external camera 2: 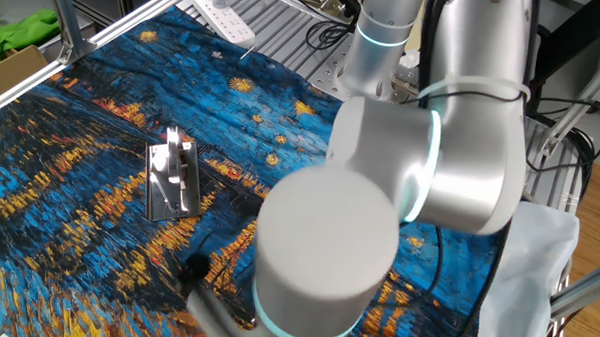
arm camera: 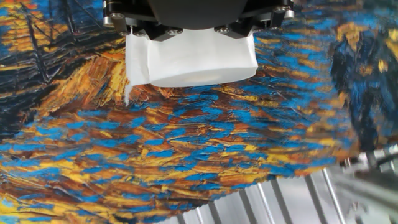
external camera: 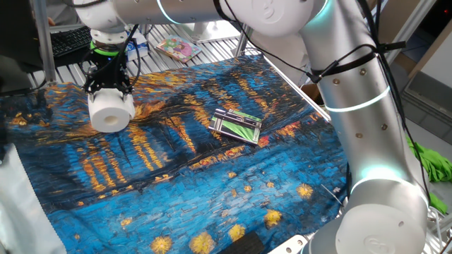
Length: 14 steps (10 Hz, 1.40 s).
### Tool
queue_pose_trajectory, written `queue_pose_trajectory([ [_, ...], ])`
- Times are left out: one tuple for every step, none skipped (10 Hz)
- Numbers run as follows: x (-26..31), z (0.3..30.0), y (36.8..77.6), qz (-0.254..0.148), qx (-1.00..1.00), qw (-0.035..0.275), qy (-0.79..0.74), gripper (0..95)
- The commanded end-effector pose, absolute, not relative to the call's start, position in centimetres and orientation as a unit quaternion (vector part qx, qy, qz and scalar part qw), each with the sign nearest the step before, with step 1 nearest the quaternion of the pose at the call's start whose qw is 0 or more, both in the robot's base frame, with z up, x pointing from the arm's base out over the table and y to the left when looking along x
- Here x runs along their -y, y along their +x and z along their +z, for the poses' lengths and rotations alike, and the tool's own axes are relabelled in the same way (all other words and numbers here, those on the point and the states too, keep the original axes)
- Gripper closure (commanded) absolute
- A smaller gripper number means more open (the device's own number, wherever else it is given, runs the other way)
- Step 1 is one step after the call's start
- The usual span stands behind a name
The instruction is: Put the toilet paper on its holder
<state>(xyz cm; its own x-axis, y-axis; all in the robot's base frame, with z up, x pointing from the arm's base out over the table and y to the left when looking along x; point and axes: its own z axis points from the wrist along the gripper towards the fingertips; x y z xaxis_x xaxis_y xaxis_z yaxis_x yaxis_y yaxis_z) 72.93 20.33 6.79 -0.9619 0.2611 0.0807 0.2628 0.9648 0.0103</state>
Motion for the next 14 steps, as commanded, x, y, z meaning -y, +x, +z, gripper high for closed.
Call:
queue_pose_trajectory([
  [-20.33,6.56,73.53,-0.007,0.99,0.06,-0.125,95.0],
  [-20.33,6.56,73.53,-0.006,0.99,0.072,-0.121,95.0],
  [-20.33,6.56,73.53,-0.008,0.99,0.075,-0.121,95.0],
  [-20.33,6.56,73.53,-0.01,0.99,0.076,-0.121,95.0],
  [-20.33,6.56,73.53,-0.011,0.99,0.075,-0.122,95.0],
  [-20.33,6.56,73.53,-0.011,0.99,0.075,-0.12,95.0],
  [-20.33,6.56,73.53,-0.011,0.99,0.074,-0.118,95.0],
  [-20.33,6.56,73.53,-0.011,0.99,0.075,-0.117,95.0],
  [-20.19,6.77,73.43,-0.011,0.991,0.075,-0.113,95.0],
  [-20.09,6.93,73.37,-0.012,0.991,0.074,-0.112,95.0],
  [-20.07,6.96,73.35,-0.012,0.991,0.073,-0.111,95.0],
  [-20.02,7.02,73.32,-0.013,0.991,0.072,-0.112,95.0],
  [-19.95,7.08,73.23,-0.011,0.991,0.071,-0.109,95.0],
  [-19.87,7.18,73.15,-0.011,0.992,0.071,-0.108,95.0],
])
